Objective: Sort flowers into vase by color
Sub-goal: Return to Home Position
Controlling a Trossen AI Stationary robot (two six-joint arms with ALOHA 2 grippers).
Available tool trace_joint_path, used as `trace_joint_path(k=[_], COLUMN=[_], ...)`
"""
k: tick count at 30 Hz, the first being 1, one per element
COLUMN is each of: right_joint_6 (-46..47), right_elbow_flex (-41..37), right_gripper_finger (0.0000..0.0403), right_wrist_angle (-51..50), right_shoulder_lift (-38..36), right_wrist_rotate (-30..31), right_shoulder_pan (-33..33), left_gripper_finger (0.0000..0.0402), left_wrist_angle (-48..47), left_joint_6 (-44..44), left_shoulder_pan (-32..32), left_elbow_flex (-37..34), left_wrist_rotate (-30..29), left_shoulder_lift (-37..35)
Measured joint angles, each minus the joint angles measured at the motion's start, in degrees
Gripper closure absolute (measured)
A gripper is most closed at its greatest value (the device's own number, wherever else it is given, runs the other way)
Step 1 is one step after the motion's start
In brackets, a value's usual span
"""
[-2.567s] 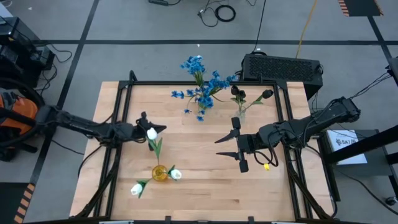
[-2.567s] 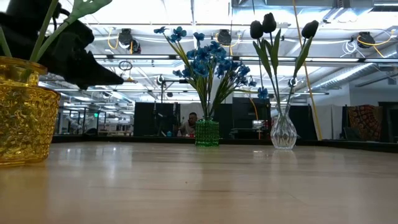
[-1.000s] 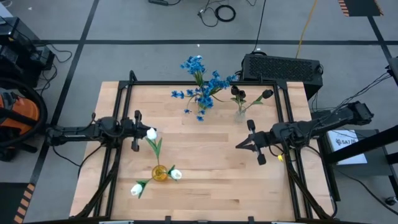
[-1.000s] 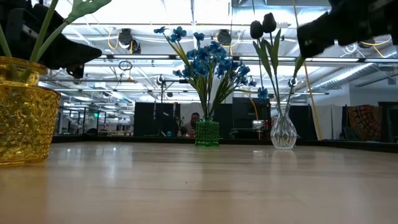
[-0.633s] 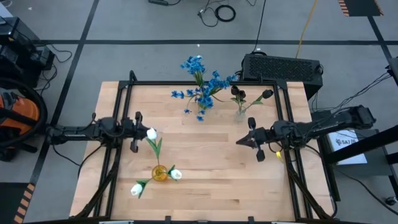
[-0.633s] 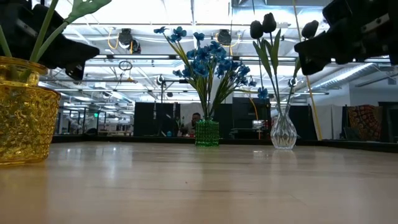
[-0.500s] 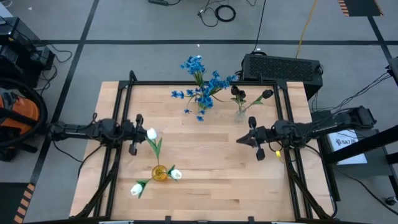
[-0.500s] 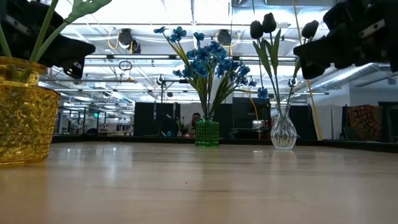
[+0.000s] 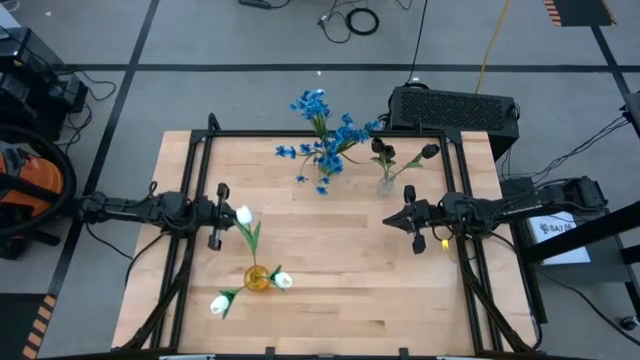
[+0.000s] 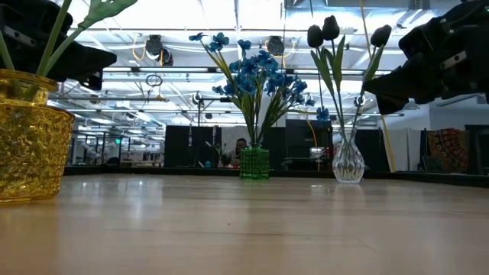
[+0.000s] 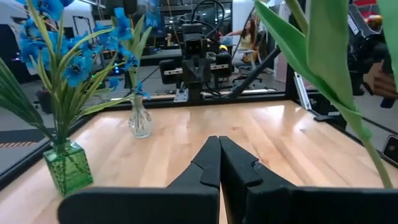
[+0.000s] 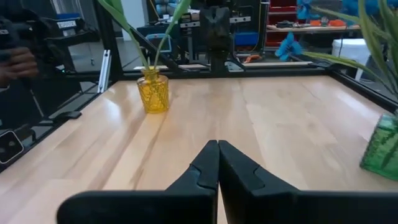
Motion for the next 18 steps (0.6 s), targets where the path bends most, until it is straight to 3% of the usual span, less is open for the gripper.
trace_joint_path(k=[9,18], right_joint_6=[0.08,0.07], right_elbow_flex=[-0.79,-0.79], right_gripper_finger=[0.0403,0.0403], right_wrist_angle=[-2.36,-7.59], right_shoulder_lift=[-4.38,-11.0], right_wrist_rotate=[-0.03,0.02], right_shoulder_pan=[-1.0,-1.0], left_gripper_finger=[0.0402,0.0402], left_wrist_angle=[-0.21,-0.31], left_joint_6=[-4.35,-2.28], left_shoulder_pan=[-0.87,-2.24], left_elbow_flex=[0.02,0.0], left_wrist_rotate=[2.73,1.48], left_shoulder_lift=[-0.29,-0.44])
